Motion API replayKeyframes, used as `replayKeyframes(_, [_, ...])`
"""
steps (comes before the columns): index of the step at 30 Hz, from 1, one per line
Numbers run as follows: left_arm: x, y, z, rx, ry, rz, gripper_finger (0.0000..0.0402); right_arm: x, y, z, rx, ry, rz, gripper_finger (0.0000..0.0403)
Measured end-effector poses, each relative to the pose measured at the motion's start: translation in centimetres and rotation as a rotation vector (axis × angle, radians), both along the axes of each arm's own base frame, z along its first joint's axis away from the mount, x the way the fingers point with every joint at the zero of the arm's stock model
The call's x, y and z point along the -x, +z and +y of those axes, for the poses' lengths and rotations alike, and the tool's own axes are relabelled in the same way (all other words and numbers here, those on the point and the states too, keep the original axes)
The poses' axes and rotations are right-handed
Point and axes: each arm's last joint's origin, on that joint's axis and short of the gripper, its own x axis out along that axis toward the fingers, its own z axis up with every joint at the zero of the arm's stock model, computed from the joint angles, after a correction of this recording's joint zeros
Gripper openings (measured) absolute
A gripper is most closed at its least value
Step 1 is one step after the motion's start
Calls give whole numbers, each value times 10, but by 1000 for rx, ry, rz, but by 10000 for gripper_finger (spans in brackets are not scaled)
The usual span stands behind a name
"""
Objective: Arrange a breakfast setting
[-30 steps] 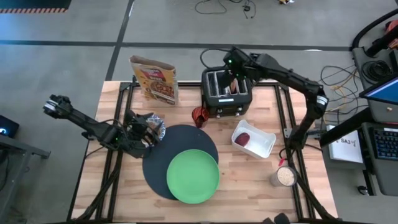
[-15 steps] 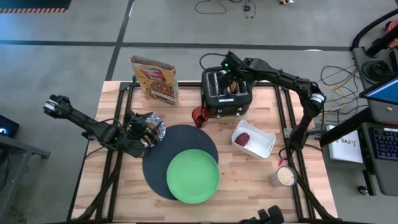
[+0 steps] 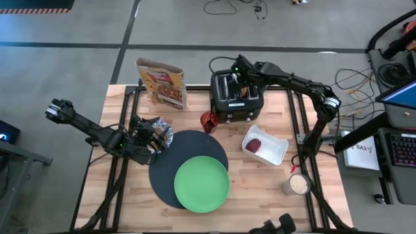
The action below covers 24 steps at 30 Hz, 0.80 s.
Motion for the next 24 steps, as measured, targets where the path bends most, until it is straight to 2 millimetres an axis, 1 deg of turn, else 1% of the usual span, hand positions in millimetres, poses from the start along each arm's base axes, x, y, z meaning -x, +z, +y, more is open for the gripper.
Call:
replayKeyframes(2, [0, 0, 0, 0, 0, 0, 259, 0, 0, 0, 2, 3, 2, 43])
replayKeyframes(4, [0, 0, 0, 0, 0, 0, 259, 0, 0, 0, 3, 9, 3, 32])
replayKeyframes(9, [0, 0, 0, -2, 0, 2, 259, 4, 9, 3, 28, 4, -5, 27])
replayKeyframes(12, [0, 0, 0, -3, 0, 4, 259, 7, 24, 5, 57, 8, -30, 26])
replayKeyframes(19, [0, 0, 0, -5, 1, 4, 259, 22, 69, 16, 138, 27, -114, 25])
replayKeyframes(24, [0, 0, 0, -6, 1, 4, 259, 33, 97, 37, 174, 92, -190, 24])
